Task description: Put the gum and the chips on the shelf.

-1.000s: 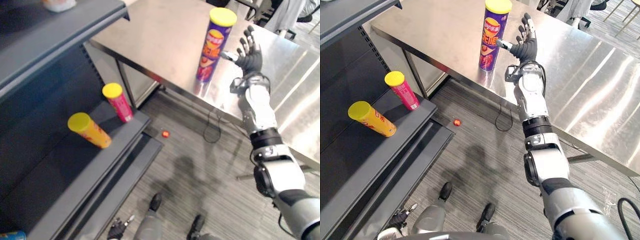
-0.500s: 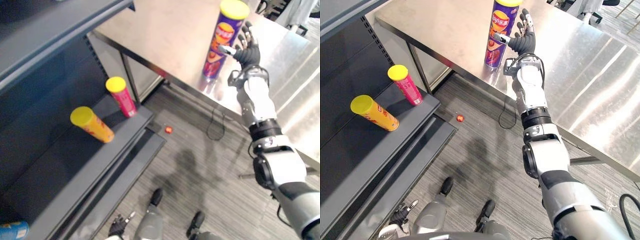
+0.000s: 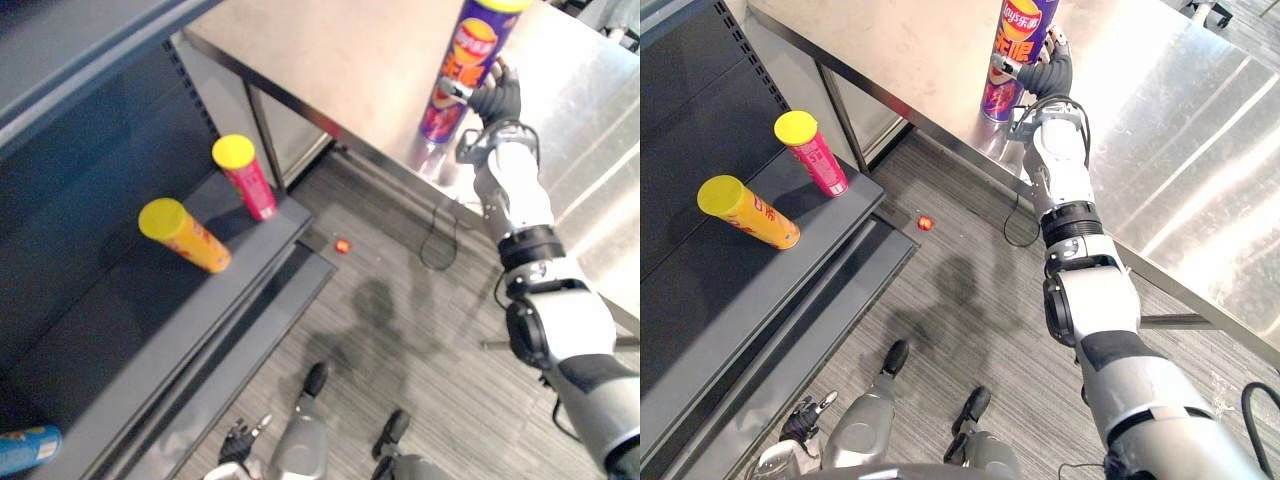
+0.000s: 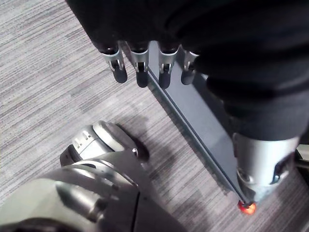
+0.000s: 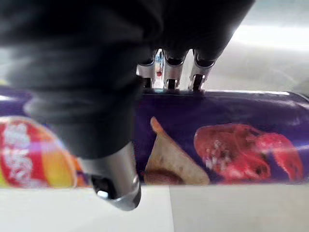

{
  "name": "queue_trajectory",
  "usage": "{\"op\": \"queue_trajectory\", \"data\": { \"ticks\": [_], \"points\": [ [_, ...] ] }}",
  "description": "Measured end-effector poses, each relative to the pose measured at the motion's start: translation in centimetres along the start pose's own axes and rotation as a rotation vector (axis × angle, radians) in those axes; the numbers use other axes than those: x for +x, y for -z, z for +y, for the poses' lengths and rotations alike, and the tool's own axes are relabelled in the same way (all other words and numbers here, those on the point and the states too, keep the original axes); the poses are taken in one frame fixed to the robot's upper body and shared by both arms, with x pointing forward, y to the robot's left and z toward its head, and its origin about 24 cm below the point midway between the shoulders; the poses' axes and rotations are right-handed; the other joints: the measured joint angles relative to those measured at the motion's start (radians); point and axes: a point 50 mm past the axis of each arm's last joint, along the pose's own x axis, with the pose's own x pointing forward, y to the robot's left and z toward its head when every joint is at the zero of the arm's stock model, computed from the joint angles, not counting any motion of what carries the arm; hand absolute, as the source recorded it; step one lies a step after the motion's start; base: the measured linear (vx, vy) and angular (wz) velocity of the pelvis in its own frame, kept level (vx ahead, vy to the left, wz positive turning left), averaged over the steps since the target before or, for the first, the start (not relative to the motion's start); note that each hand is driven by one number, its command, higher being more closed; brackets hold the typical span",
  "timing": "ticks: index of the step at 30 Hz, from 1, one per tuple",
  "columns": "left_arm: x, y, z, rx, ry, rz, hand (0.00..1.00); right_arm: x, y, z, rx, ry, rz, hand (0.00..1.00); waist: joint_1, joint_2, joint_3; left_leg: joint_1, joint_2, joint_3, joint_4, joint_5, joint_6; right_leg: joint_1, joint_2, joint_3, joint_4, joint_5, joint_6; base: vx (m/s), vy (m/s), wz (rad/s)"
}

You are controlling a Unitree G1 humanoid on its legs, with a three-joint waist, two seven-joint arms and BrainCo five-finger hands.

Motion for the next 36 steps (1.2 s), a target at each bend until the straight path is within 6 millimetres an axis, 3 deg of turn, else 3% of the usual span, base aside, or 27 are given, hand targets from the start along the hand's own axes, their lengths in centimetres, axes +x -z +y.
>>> {"op": "queue_trajectory", "data": {
  "ticks": [20,26,30,36],
  "points": [
    [0.1,-0.4,-0.2,0.003,-0.005,-0.011,0.00,-0.2,-0.7,0.0,0.009,-0.002,-0.037,1.00,-0.001,0.000,0.010,-0.009,0.000,0.004,0.014,-0.005,-0.001,-0.007,0.000,0.006,0.003,0.000,0.000,0.00,0.001,0.00],
    [0.1,-0.3,-0.1,-0.002,-0.012,-0.005,0.00,-2.3,-1.3,0.3,0.005,-0.071,-0.148,1.00,-0.010,0.000,0.008,0.029,0.002,0.040,0.014,-0.011,0.003,0.004,-0.002,0.050,0.011,0.000,0.000,0.01,0.015,-0.20],
    [0.0,0.3,0.3,-0.021,-0.030,0.015,0.00,-4.9,-1.9,-0.1,0.020,-0.135,-0.247,1.00,-0.046,-0.002,-0.021,0.057,0.003,0.066,0.014,-0.025,0.007,0.015,-0.005,0.077,0.017,0.000,0.000,0.00,0.020,-0.21],
    [-0.5,1.8,0.9,-0.008,-0.040,0.073,0.00,-9.8,1.3,-2.3,-0.002,-0.183,-0.204,1.00,-0.091,0.005,-0.115,0.087,0.004,0.086,0.013,-0.031,0.006,0.033,-0.004,0.098,0.017,0.000,0.000,0.02,0.004,-0.12]
  ]
}}
